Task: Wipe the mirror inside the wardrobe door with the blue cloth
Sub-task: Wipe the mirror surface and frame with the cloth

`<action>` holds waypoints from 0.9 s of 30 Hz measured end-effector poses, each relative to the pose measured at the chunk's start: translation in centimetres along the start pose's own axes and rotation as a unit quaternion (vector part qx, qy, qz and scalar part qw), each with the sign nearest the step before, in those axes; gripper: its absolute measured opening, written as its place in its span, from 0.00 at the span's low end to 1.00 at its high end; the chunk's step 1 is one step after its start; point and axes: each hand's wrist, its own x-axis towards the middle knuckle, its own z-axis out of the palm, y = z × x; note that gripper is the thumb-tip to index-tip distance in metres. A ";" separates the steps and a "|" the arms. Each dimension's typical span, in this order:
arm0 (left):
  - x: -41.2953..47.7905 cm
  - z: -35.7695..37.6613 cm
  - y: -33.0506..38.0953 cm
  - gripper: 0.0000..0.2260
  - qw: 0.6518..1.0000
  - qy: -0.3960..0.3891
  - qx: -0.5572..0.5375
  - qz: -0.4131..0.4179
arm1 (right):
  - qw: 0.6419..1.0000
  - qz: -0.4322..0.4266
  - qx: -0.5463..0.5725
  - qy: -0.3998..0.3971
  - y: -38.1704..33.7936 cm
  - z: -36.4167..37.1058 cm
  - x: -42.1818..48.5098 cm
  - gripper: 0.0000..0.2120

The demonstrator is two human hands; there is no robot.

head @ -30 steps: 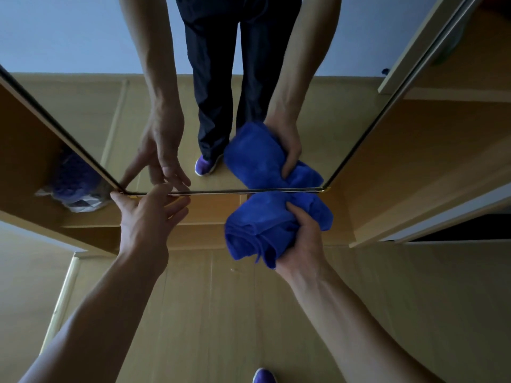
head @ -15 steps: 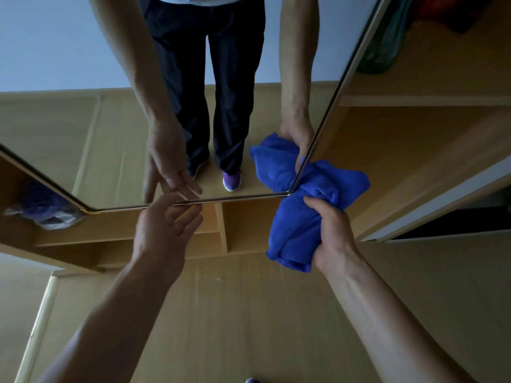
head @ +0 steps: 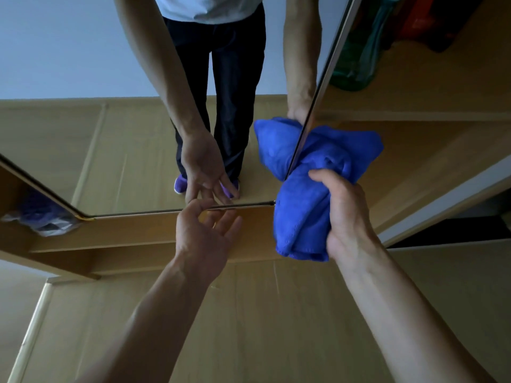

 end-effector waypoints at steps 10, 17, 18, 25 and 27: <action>-0.7 0.2 -0.6 0.20 1.000 -0.005 -0.029 -0.008 | 0.995 0.017 0.067 -0.073 -1.1 -0.6 -1.3 0.16; -1.3 0.5 -1.2 0.11 1.000 -0.006 -0.002 -0.001 | 0.997 0.069 -0.013 -0.036 1.4 -0.7 -0.4 0.12; -1.4 0.6 -1.4 0.11 1.000 -0.004 -0.003 0.000 | 0.997 0.064 -0.018 -0.033 1.3 -0.8 -0.4 0.11; -2.7 1.4 -1.3 0.09 1.000 0.020 0.015 -0.012 | 0.997 -0.033 0.022 -0.073 -3.3 -0.9 -1.5 0.04; -3.4 1.9 -1.1 0.08 0.999 0.034 0.039 -0.017 | 0.994 -0.059 0.039 -0.088 -5.1 -0.8 -1.7 0.01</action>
